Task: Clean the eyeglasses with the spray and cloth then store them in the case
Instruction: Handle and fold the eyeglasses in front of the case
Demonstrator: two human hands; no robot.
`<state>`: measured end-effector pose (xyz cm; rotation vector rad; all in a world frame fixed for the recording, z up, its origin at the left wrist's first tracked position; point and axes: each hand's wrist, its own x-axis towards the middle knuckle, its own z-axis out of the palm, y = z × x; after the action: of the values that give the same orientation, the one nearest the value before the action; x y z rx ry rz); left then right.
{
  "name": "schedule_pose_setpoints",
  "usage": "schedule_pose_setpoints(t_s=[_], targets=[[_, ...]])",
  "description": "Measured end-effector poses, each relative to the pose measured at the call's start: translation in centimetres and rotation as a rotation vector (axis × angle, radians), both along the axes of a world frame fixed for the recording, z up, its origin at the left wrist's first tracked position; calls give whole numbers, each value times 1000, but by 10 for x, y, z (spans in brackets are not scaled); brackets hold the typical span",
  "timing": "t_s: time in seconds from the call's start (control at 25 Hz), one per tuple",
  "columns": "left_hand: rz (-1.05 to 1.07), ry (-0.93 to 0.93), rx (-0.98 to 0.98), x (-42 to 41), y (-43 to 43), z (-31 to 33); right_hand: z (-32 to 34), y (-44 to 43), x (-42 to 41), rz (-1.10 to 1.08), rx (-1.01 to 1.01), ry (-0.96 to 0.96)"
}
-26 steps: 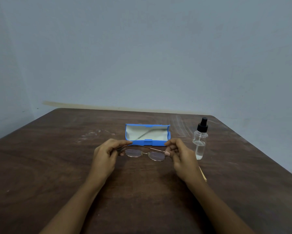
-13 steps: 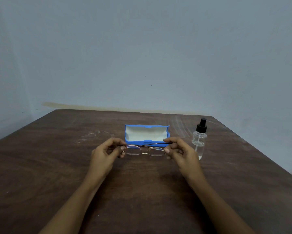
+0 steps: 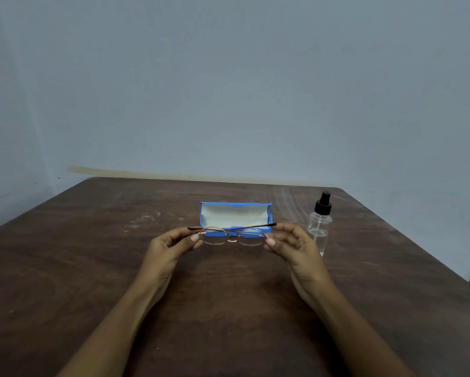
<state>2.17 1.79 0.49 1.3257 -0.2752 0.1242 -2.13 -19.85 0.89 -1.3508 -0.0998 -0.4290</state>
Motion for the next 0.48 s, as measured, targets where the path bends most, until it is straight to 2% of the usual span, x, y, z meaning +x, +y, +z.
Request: schedule_pose_setpoints(t_s=[0.08,0.24,0.48], targets=[[2,-7,12,-1,0,0,-1,0,0,-2,19,16],[19,-26,71,0,0,-2,-3,0,-1,-21,-101,41],[59,-25,132,0,-1,-3,-4,2,-3,-32,-161,86]])
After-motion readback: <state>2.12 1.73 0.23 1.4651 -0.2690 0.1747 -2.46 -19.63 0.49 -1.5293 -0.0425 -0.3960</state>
